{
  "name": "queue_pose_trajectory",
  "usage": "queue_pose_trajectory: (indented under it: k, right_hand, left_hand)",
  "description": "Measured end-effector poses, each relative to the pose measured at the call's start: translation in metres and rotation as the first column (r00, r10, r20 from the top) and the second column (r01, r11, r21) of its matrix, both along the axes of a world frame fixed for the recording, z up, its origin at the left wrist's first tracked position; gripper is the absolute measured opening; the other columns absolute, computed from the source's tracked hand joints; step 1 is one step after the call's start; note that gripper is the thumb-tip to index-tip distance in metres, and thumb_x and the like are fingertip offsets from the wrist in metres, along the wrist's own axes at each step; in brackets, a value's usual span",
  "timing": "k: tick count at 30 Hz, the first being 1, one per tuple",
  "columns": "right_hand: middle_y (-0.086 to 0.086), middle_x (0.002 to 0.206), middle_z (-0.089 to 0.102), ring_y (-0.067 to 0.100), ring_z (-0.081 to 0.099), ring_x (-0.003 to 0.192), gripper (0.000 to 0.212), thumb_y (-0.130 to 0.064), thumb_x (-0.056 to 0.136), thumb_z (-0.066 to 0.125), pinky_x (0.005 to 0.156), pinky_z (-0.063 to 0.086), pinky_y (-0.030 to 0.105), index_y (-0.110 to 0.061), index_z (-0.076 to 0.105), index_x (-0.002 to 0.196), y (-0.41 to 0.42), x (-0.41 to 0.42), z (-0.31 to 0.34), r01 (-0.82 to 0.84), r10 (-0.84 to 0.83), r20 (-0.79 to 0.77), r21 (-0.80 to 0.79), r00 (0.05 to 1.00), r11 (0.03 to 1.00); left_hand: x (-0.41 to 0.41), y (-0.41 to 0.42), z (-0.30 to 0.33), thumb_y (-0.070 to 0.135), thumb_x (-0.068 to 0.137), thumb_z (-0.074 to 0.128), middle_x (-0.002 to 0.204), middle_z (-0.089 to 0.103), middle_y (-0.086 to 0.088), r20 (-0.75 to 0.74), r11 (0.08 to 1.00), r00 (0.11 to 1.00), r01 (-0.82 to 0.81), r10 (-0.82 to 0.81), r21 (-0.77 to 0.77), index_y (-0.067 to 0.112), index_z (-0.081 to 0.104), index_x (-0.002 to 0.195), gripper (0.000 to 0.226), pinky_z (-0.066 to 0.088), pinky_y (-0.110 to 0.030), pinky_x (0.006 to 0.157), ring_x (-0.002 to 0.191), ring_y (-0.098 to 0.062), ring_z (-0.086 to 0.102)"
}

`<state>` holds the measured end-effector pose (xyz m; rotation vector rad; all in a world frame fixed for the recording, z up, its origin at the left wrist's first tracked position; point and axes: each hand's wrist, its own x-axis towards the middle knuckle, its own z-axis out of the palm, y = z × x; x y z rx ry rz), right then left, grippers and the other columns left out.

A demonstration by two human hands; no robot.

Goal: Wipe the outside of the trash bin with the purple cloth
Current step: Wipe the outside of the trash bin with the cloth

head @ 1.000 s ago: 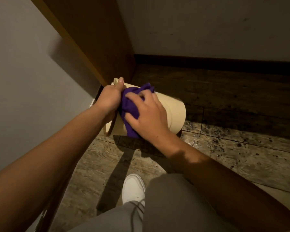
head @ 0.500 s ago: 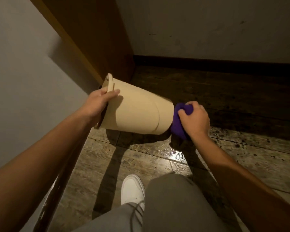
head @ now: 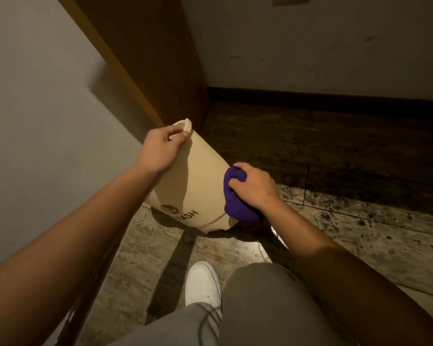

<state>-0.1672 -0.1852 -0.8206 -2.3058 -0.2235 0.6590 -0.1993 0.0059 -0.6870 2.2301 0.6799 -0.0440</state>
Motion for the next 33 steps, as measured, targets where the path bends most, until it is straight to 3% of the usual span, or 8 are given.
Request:
queue_pose_trajectory:
  k: [6,9,12,19,24,27,30,33]
  right_hand:
    - [0.002,0.132,0.065,0.028,0.063,0.114,0.052,-0.048,0.091,0.059,0.092,0.055,0.043,-0.039,0.050,0.141,0.012,-0.009,-0.023,0.083,-0.082,-0.033,0.037,0.996,0.996]
    - [0.000,0.125,0.064,0.025,0.064,0.109,0.044,-0.042,0.086,0.063,0.090,0.054,0.042,-0.037,0.056,0.130,0.018,-0.020,-0.007,0.217,-0.277,0.168,0.306,0.946,0.927]
    - [0.003,0.127,0.058,0.023,0.059,0.112,0.050,-0.040,0.088,0.063,0.087,0.050,0.035,-0.031,0.055,0.136,0.046,-0.028,0.031,0.051,-0.266,0.404,0.468,0.875,0.882]
    - [0.011,0.124,0.052,0.028,0.052,0.110,0.054,-0.047,0.086,0.063,0.078,0.049,0.034,-0.024,0.052,0.134,0.065,-0.042,0.002,-0.158,0.031,0.632,0.145,0.774,0.977]
    - [0.008,0.121,0.051,0.028,0.056,0.109,0.057,-0.047,0.081,0.068,0.078,0.055,0.040,-0.026,0.050,0.130,0.021,-0.029,-0.049,-0.168,0.153,0.450,-0.006,0.880,0.986]
    - [0.007,0.122,0.052,0.030,0.060,0.107,0.050,-0.044,0.081,0.069,0.079,0.053,0.040,-0.028,0.048,0.123,-0.005,-0.015,-0.062,-0.014,0.051,0.267,-0.139,0.962,0.990]
    - [0.004,0.119,0.057,0.028,0.062,0.100,0.042,-0.046,0.084,0.069,0.076,0.048,0.036,-0.031,0.048,0.116,-0.022,0.003,-0.055,0.071,-0.057,0.135,-0.105,0.989,0.992]
    - [0.001,0.111,0.061,0.026,0.060,0.096,0.044,-0.049,0.081,0.070,0.076,0.049,0.037,-0.034,0.047,0.115,-0.010,0.022,-0.019,-0.160,0.163,0.031,-0.080,0.986,0.984]
  left_hand:
    - [-0.003,-0.030,-0.017,0.034,0.106,0.052,0.144,0.061,-0.014,0.026,0.988,0.996,0.080,-0.085,0.133,0.018,0.054,0.150,0.047,0.051,-0.045,0.102,0.123,-0.030,0.060]
    - [0.007,-0.029,-0.018,0.033,0.106,0.054,0.136,0.066,-0.013,0.059,0.995,0.998,-0.010,0.004,0.095,0.015,0.054,0.149,0.047,0.053,-0.042,0.101,0.120,-0.026,0.062]
    - [0.024,-0.016,-0.017,0.033,0.102,0.060,0.122,0.073,-0.009,0.115,0.987,0.981,-0.160,0.156,0.033,0.011,0.062,0.142,0.046,0.053,-0.037,0.100,0.114,-0.022,0.067]
    - [0.034,0.028,-0.012,0.031,0.102,0.061,0.115,0.071,-0.007,0.047,0.880,0.893,-0.431,0.448,-0.202,0.009,0.069,0.129,0.036,0.055,-0.045,0.102,0.113,-0.028,0.067]
    - [0.032,0.054,-0.016,0.031,0.102,0.062,0.118,0.067,-0.008,-0.013,0.834,0.862,-0.494,0.507,-0.246,0.011,0.070,0.126,0.033,0.051,-0.047,0.107,0.118,-0.028,0.061]
    - [0.029,0.054,-0.016,0.029,0.103,0.060,0.110,0.065,-0.005,0.007,0.814,0.838,-0.528,0.545,-0.243,0.011,0.068,0.124,0.029,0.050,-0.045,0.108,0.115,-0.026,0.062]
    - [0.022,0.049,-0.016,0.030,0.105,0.057,0.117,0.069,-0.005,0.086,0.854,0.859,-0.482,0.505,-0.195,0.010,0.067,0.131,0.035,0.051,-0.045,0.108,0.117,-0.024,0.064]
    - [0.020,0.029,-0.014,0.031,0.107,0.051,0.126,0.067,-0.006,0.148,0.956,0.948,-0.291,0.283,0.030,0.011,0.062,0.141,0.041,0.052,-0.044,0.105,0.114,-0.022,0.063]
